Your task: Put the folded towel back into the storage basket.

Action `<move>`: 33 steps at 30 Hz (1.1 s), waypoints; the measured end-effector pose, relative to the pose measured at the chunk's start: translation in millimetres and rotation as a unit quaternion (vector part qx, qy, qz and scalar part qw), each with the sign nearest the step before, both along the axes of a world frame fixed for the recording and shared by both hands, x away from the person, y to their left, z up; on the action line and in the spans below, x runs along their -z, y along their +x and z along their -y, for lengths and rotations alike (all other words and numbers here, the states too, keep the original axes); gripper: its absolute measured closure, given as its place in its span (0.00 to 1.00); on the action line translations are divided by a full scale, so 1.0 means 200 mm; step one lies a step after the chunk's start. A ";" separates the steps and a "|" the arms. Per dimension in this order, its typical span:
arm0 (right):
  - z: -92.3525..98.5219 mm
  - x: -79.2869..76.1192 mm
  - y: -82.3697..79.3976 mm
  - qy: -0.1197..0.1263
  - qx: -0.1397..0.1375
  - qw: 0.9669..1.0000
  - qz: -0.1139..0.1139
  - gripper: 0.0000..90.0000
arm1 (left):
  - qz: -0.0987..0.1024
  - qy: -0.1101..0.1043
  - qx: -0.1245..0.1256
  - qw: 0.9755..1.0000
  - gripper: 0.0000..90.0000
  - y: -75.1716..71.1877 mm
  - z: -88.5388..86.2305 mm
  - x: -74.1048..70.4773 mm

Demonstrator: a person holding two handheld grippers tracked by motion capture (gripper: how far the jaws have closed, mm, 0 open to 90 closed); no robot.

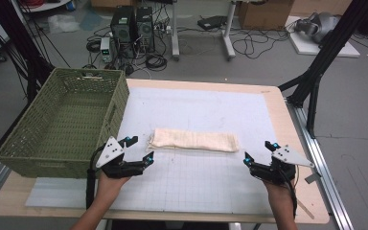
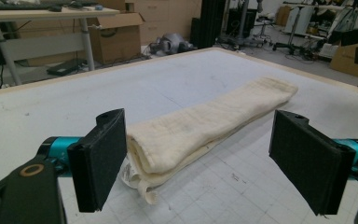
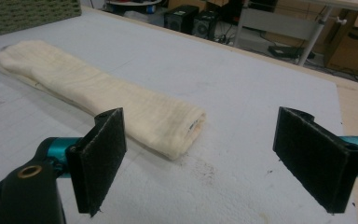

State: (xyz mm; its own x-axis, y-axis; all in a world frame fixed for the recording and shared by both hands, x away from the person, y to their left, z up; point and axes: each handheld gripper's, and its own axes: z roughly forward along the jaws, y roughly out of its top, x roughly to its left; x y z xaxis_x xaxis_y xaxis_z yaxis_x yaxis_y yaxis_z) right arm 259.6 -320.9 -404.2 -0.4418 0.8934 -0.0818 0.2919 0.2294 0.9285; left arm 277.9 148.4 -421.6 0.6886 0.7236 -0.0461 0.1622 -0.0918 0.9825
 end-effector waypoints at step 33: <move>-0.01 0.01 0.01 -0.003 -0.005 1.000 -0.016 0.18 | -0.010 0.008 -0.007 1.000 0.21 0.01 0.01 0.01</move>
State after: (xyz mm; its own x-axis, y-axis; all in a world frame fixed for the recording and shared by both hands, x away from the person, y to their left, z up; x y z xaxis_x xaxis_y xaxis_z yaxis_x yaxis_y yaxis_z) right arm 261.7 -318.0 -405.6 -0.4536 0.8882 -0.0735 0.3184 0.2385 0.9175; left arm 279.7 147.1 -422.9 0.6774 0.7340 -0.0484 0.1833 -0.1046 0.9775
